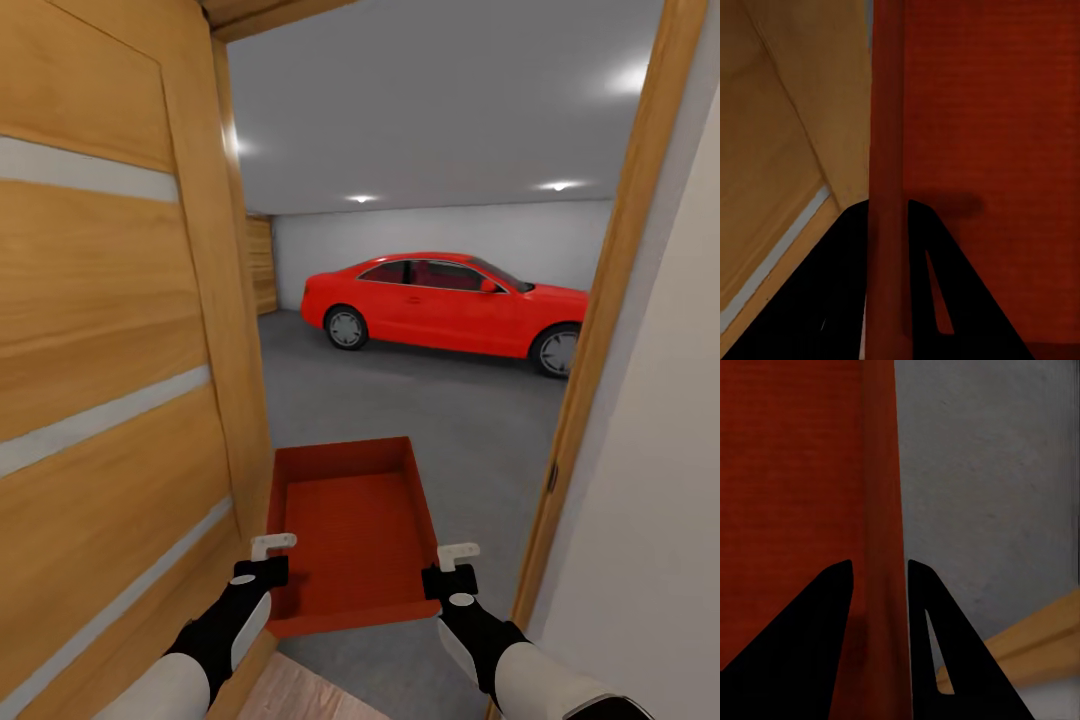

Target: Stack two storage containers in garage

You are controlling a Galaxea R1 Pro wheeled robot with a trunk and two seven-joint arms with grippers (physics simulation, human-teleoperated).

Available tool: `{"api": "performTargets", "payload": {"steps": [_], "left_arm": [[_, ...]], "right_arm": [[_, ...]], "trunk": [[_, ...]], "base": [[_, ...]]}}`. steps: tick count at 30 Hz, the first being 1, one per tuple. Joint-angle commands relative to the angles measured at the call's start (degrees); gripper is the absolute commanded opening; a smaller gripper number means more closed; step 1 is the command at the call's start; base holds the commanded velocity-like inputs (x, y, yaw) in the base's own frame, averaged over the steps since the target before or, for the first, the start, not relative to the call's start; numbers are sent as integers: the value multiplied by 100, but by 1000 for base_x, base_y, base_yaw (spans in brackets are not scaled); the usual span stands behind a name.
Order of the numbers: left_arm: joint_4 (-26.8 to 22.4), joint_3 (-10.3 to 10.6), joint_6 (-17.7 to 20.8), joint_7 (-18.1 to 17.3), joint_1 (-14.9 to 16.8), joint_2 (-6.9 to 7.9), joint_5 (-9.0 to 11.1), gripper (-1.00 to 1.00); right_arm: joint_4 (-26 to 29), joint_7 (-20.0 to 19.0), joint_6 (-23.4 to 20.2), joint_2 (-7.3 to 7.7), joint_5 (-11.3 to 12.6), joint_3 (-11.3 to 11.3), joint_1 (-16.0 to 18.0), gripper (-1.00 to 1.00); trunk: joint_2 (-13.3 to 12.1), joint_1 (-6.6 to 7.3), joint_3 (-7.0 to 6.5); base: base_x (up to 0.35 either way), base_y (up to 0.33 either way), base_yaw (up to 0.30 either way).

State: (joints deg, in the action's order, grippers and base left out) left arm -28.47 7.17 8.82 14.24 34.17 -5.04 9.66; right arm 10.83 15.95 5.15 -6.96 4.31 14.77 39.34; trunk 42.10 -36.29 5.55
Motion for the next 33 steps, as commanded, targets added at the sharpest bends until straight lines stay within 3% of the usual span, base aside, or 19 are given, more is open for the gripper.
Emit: {"api": "performTargets", "payload": {"steps": [1, 33], "left_arm": [[-124, -75, 49, 121, 3, -2, 265, -100], [-115, -66, 34, 114, 5, -4, 263, -100]], "right_arm": [[-22, -4, 39, -304, 87, -106, 4, -100], [-28, -4, 39, -304, 87, -106, 4, -100]], "trunk": [[8, -4, 10], [8, -4, 10]], "base": [[218, 262, -286], [277, 180, -286]]}}
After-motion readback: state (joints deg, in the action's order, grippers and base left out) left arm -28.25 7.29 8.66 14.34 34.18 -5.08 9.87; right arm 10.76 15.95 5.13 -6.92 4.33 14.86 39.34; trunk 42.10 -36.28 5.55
